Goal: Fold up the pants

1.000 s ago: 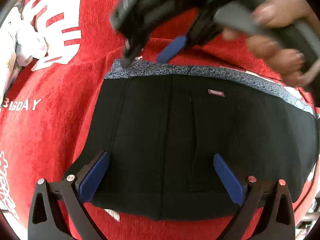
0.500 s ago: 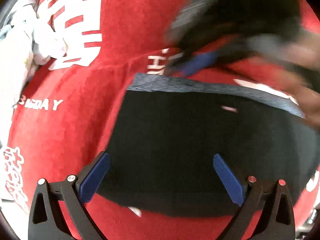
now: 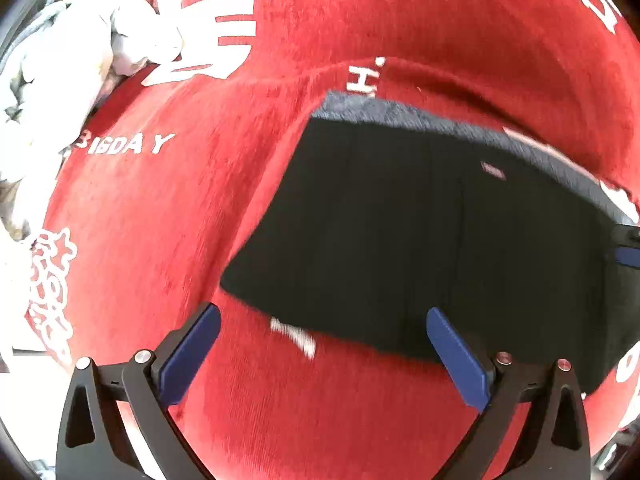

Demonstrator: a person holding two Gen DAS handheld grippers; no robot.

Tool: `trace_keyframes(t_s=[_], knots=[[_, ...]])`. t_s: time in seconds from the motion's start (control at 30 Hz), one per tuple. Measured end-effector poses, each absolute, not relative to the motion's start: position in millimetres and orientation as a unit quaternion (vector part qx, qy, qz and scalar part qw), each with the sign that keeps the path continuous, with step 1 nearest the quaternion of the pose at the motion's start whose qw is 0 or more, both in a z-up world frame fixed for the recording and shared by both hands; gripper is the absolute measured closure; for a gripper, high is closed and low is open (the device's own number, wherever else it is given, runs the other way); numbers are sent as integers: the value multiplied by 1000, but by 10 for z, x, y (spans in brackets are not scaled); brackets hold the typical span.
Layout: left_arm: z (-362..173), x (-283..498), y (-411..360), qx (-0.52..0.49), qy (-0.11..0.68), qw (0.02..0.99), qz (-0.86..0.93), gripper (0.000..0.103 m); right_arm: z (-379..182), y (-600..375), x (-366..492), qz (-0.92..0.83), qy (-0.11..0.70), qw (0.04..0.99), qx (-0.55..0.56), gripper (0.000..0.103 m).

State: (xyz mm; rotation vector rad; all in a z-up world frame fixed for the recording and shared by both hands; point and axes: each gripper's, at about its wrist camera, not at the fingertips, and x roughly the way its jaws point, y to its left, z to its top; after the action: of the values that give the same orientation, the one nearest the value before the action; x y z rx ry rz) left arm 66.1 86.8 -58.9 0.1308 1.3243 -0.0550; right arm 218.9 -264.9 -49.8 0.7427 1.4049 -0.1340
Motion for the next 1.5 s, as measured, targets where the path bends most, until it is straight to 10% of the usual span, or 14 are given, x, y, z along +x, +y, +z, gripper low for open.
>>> trace_keyframes(t_s=[0.07, 0.67, 1.5], knots=[[-537, 675, 759, 69, 612, 788, -31, 0, -378, -2762, 1921, -68, 631, 701, 324, 35], [-800, 1841, -476, 138, 590, 795, -7, 0, -308, -3459, -344, -129, 575, 663, 461, 34], [-361, 46, -2701, 274, 597, 703, -272, 0, -387, -4456, -1487, -209, 413, 639, 614, 32]])
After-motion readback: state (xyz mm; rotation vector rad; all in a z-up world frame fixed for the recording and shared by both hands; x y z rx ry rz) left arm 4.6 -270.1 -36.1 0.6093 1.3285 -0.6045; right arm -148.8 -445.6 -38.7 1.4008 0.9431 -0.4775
